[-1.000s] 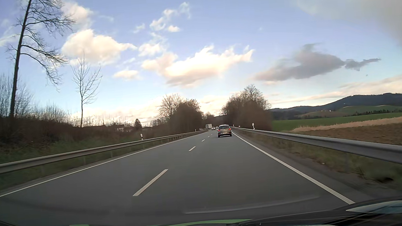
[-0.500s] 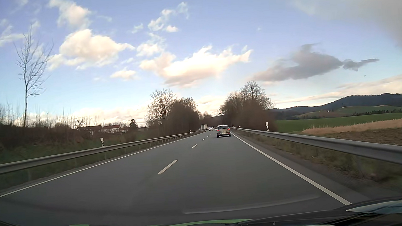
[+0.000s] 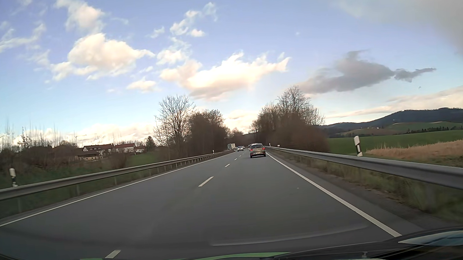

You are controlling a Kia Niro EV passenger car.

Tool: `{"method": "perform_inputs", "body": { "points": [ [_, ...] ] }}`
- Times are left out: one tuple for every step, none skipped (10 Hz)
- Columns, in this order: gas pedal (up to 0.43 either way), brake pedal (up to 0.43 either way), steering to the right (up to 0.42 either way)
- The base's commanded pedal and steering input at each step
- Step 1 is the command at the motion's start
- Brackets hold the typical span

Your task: Follow the waypoints while adhering to traffic rules and regulations

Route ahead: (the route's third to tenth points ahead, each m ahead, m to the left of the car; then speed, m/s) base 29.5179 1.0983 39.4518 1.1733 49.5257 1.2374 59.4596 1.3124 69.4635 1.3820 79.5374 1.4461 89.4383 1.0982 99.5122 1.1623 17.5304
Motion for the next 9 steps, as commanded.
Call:
{"method": "perform_inputs", "body": {
  "points": [
    [0.059, 0.000, -0.002],
    [0.059, 0.000, -0.002],
    [0.059, 0.000, -0.002],
    [0.059, 0.000, -0.002],
    [0.059, 0.000, -0.003],
    [0.059, 0.000, -0.003],
    [0.059, 0.000, -0.003],
    [0.059, 0.000, -0.006],
    [0.059, 0.000, -0.006]
  ]
}}
